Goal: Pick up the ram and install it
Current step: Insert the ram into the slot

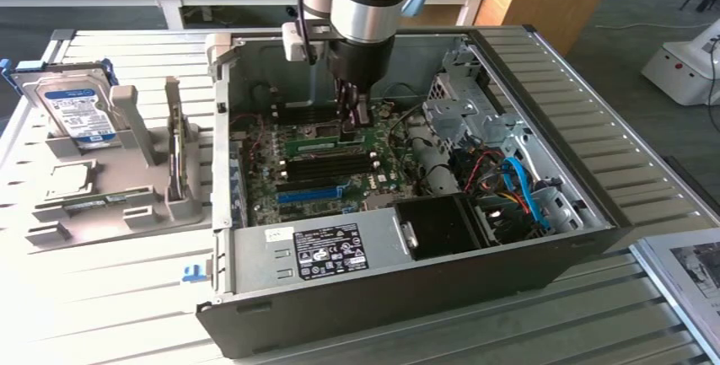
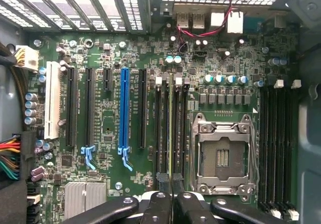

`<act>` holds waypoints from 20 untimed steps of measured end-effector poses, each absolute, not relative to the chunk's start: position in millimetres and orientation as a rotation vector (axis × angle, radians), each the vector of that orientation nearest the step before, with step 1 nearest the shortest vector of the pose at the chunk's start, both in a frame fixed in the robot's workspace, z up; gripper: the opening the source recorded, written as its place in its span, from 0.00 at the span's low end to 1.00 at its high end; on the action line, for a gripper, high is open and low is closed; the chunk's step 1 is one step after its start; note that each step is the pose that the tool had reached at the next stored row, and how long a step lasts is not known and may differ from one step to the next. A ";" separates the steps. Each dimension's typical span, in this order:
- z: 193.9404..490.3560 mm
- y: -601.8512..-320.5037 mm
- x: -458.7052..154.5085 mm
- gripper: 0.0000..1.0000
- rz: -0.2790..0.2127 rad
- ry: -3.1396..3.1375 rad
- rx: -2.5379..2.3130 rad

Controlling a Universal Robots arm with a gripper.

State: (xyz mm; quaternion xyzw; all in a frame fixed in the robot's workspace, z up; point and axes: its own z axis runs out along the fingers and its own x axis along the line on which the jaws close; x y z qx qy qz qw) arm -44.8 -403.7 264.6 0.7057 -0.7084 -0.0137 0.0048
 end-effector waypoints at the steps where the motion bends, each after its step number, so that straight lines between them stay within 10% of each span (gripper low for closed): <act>1: 264.6 -403.7 -44.8 0.12 -0.043 -2.226 2.203; 20: 260.0 -404.8 -41.4 0.12 -0.043 -2.245 2.183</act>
